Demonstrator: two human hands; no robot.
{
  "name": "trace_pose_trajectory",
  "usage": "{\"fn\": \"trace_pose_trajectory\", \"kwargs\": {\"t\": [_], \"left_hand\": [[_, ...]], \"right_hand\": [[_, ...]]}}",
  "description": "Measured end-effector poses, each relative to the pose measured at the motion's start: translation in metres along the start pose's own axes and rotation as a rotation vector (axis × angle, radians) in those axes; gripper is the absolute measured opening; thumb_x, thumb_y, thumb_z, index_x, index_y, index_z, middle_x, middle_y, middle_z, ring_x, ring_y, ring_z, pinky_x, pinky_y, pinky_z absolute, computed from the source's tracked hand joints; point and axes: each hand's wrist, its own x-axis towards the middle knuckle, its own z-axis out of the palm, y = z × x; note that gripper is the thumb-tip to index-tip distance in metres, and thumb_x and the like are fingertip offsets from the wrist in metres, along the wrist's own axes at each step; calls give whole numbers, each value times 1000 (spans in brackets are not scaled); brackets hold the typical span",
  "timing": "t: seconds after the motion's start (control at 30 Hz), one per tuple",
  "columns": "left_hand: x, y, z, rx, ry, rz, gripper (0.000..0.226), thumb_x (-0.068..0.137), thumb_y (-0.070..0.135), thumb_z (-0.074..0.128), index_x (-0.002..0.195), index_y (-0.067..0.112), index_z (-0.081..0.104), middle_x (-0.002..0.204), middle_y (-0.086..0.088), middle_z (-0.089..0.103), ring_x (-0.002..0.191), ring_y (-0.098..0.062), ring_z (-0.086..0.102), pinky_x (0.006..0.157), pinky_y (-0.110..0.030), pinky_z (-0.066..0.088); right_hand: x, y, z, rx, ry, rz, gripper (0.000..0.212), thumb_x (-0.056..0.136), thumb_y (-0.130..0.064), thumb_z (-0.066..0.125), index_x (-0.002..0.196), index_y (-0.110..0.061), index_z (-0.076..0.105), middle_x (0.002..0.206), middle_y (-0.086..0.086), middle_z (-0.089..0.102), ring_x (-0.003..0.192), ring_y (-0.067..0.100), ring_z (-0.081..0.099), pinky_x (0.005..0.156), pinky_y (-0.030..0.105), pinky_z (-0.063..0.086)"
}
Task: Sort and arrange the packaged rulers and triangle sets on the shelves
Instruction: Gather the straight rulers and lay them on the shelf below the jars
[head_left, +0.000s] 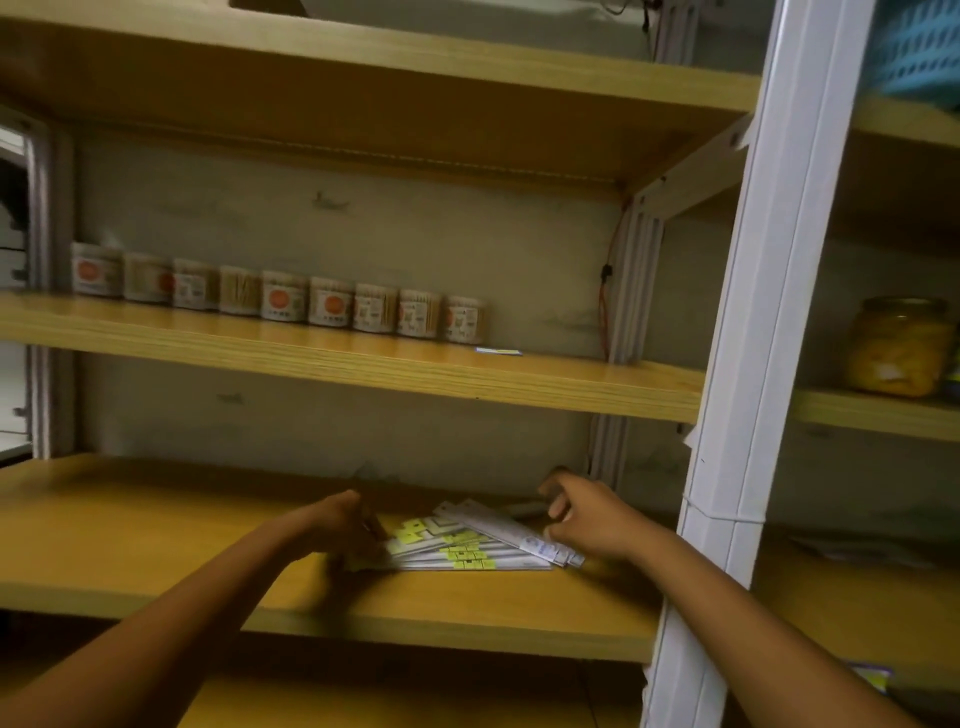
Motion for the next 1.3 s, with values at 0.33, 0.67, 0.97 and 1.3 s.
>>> {"fn": "trace_pose_trajectory", "kwargs": {"t": [0.33,0.67,0.97,1.3], "left_hand": [[-29,-14,-22,-280,-10,-169,27,86,11,66,113,15,63,115,-14,65,95,-21,63,89,-32,53],[-42,-58,-41,-581,199,-260,20,88,-4,56,102,7,66,100,-19,67,85,-29,66,85,-41,54],[-57,-97,-53,-624,735,-270,13,90,1,56,100,2,64,94,-23,65,81,-37,68,77,-45,59],[-54,-81,-50,-878,712,-95,26,91,0,59,116,1,57,104,-24,60,86,-34,61,70,-37,55]], "right_hand": [[24,-13,10,-27,-39,-31,44,83,-16,72,122,-15,52,101,1,61,90,14,61,79,29,51],[37,-12,31,-6,-88,-46,44,81,-14,71,122,-17,54,95,-4,59,85,12,59,72,23,47],[47,-16,50,-35,-114,-68,26,82,-8,62,102,-25,59,92,-5,63,87,14,62,79,33,52],[49,18,55,-220,-83,123,10,89,-29,66,96,-23,66,100,1,68,92,17,63,85,33,51]]}}
